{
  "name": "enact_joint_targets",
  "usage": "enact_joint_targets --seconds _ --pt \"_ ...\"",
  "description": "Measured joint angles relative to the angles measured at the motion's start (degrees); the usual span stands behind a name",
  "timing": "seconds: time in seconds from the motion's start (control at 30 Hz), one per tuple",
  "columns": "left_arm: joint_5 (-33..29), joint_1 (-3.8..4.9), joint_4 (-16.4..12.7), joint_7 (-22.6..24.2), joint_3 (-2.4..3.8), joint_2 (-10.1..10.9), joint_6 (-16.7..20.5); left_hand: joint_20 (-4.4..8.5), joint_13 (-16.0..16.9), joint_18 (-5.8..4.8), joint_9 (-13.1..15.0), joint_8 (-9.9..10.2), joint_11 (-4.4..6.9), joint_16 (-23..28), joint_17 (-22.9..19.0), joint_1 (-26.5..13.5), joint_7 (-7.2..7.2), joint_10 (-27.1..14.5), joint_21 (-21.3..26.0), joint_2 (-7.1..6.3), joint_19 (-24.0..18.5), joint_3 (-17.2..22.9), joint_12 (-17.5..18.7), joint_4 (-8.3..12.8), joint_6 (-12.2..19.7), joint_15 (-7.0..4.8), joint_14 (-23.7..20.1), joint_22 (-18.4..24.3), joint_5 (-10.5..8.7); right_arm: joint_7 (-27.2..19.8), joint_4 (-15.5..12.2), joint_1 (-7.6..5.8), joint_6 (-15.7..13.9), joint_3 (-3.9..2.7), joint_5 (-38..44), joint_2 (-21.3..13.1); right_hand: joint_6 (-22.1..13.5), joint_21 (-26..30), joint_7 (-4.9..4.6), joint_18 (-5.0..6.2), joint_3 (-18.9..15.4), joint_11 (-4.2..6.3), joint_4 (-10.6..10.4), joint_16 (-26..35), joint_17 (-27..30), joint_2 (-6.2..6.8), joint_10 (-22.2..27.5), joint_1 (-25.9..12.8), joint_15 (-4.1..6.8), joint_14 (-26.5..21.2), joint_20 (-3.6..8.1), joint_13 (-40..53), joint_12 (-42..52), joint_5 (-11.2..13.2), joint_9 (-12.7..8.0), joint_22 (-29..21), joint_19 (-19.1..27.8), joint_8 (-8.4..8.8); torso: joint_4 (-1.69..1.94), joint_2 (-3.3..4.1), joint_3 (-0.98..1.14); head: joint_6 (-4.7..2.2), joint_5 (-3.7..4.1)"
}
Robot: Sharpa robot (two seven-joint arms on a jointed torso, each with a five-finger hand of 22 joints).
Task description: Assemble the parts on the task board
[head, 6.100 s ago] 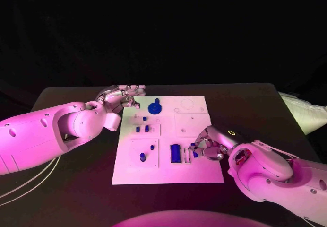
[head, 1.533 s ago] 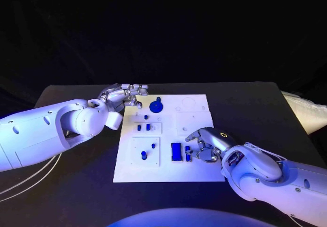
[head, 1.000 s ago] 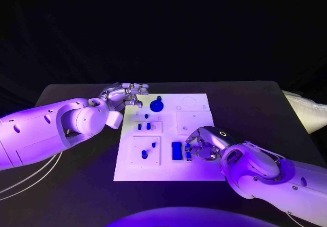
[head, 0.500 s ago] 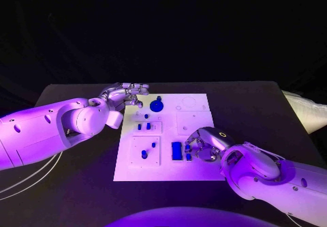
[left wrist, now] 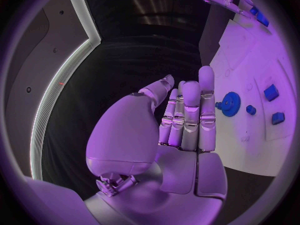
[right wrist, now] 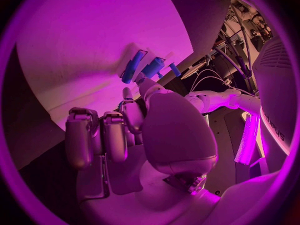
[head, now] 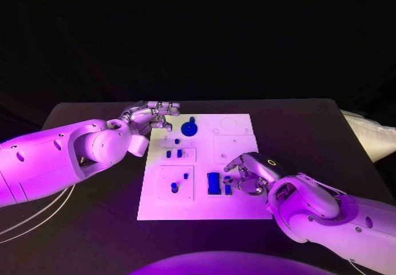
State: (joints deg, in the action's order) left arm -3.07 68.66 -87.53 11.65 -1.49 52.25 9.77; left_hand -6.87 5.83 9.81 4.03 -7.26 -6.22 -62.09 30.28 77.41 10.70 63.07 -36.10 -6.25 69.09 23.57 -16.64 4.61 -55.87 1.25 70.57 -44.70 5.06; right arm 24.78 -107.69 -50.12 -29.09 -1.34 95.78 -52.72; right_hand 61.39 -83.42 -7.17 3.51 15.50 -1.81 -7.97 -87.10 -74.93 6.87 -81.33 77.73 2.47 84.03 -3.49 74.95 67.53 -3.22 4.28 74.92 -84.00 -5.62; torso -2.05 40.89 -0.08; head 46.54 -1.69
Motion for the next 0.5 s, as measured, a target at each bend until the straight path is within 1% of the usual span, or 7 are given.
enact_joint_targets --seconds 0.23,0.33,0.4,0.43,0.5 --pt "0.1 0.0 0.0 -0.1 0.0 0.0 0.0 0.0 0.0 0.0 0.0 0.0 0.0 0.0 0.0 0.0 0.0 0.0 0.0 0.0 0.0 0.0 0.0 0.0 0.0 0.0 0.0 0.0 0.0 -0.4 -0.9 0.14 -1.2 0.0 0.0 -0.8 0.0 0.0 0.01 0.0 0.0 0.0 0.0 0.0 0.0 -0.23 0.0 -0.2 0.0 0.0 0.0 0.0 0.0 0.0 0.0 0.0 0.0 0.0 0.0 0.03 0.02 -0.01 0.07" --pt "0.2 0.0 0.0 -0.2 0.0 0.0 0.0 0.0 0.0 0.0 0.0 0.0 0.0 0.0 0.0 0.0 0.0 0.0 0.0 0.0 0.0 0.0 0.0 0.0 0.0 0.0 0.0 0.0 0.0 -0.5 -1.2 0.24 -1.3 0.0 -0.2 -1.2 0.4 0.0 0.35 0.0 0.0 0.0 0.0 0.0 0.0 -0.23 0.0 -0.2 0.0 0.0 0.0 0.0 0.0 0.0 0.1 0.0 0.0 0.0 0.0 0.04 0.02 -0.03 0.12" --pt "0.2 0.0 0.0 -0.2 0.0 0.0 0.0 0.0 0.0 0.0 0.0 0.0 0.0 0.0 0.0 0.0 0.0 0.0 0.0 0.0 0.0 0.0 0.0 0.0 0.0 0.0 0.0 0.0 0.0 -0.5 -1.4 0.33 -1.2 0.0 -0.3 -1.4 0.5 0.0 0.53 0.0 0.0 0.0 0.0 0.0 0.0 -0.53 0.0 -0.5 0.0 0.0 0.0 0.0 0.0 0.0 0.1 0.0 0.0 0.0 -0.01 0.04 0.02 -0.04 0.11" --pt "0.2 0.0 0.0 -0.2 0.0 0.0 0.0 0.0 0.0 0.0 0.0 0.0 0.0 0.0 0.0 0.0 0.0 0.0 0.0 0.0 0.0 0.0 0.0 0.0 0.0 0.0 0.0 0.0 0.0 -0.5 -1.4 0.37 -1.2 0.0 -0.4 -1.4 0.6 0.0 0.63 0.0 -0.1 0.0 -0.3 0.0 0.0 -0.53 0.0 -0.5 0.0 0.0 0.0 0.0 0.0 0.0 0.1 0.0 0.0 0.0 -0.01 0.04 0.02 -0.04 0.1" --pt "0.3 0.0 0.0 -0.3 0.0 0.0 0.0 0.0 0.0 0.0 0.0 0.0 0.0 0.0 -0.1 0.2 0.0 0.0 0.0 0.22 0.0 0.0 0.0 0.0 0.0 -0.12 -0.1 0.0 0.0 -0.6 -1.6 0.45 -1.0 -0.01 -0.6 -1.6 0.7 0.0 0.52 0.0 -0.1 0.0 -0.4 0.0 0.0 -0.53 0.0 -0.5 0.0 0.0 0.0 0.0 0.0 0.0 0.1 0.0 0.0 0.0 -0.01 0.04 0.03 -0.01 0.05"
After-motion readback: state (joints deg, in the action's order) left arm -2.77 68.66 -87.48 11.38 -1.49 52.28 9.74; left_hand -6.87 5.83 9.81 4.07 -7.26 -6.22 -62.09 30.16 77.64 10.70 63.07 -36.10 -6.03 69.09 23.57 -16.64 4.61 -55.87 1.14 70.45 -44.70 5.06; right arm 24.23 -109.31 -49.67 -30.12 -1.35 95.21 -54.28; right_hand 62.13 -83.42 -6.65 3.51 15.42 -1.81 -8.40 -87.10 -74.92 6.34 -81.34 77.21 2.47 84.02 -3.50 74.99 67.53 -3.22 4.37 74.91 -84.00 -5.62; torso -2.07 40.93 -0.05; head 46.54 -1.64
